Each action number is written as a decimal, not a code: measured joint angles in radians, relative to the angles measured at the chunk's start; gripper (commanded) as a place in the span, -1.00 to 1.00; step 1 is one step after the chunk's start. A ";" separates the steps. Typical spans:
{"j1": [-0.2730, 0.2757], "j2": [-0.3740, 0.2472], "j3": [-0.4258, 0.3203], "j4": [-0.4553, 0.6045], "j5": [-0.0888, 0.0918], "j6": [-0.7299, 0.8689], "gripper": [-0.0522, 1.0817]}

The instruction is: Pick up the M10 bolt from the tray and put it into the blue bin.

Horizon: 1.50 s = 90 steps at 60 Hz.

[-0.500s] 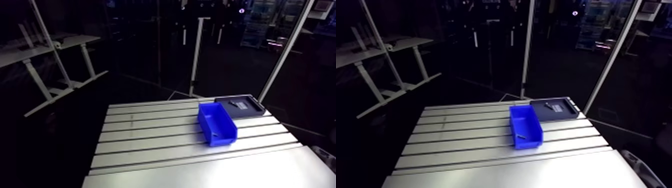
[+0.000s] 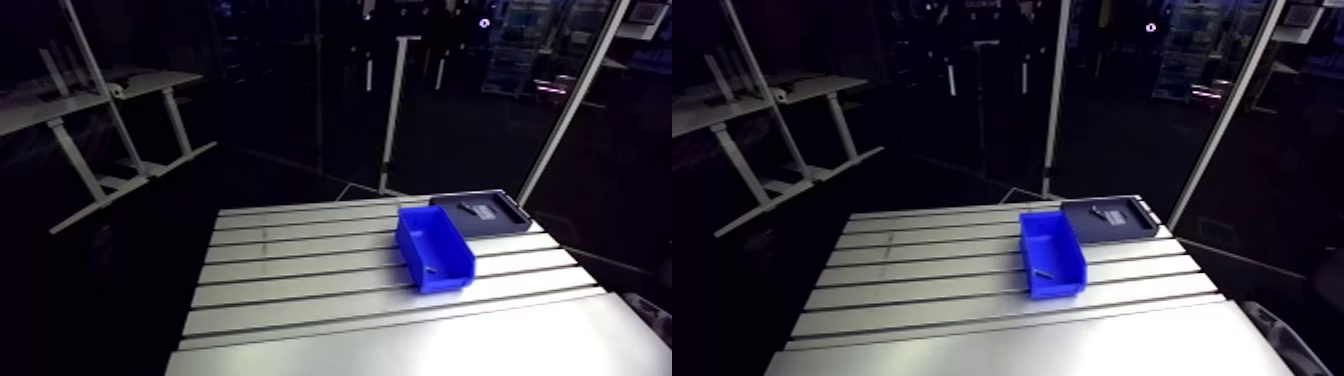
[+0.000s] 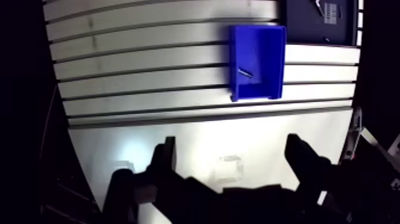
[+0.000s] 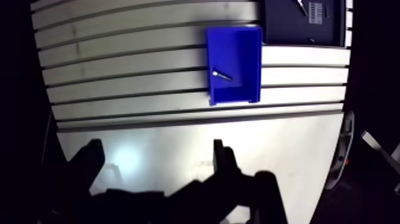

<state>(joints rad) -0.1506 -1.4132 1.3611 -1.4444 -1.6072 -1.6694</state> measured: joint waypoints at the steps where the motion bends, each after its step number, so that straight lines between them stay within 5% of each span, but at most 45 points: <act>1: 0.000 0.000 0.000 0.000 0.000 0.000 -0.89; 90: 0.000 0.002 0.000 -0.005 0.002 -0.001 -0.89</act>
<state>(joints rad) -0.1503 -1.4116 1.3613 -1.4497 -1.6050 -1.6703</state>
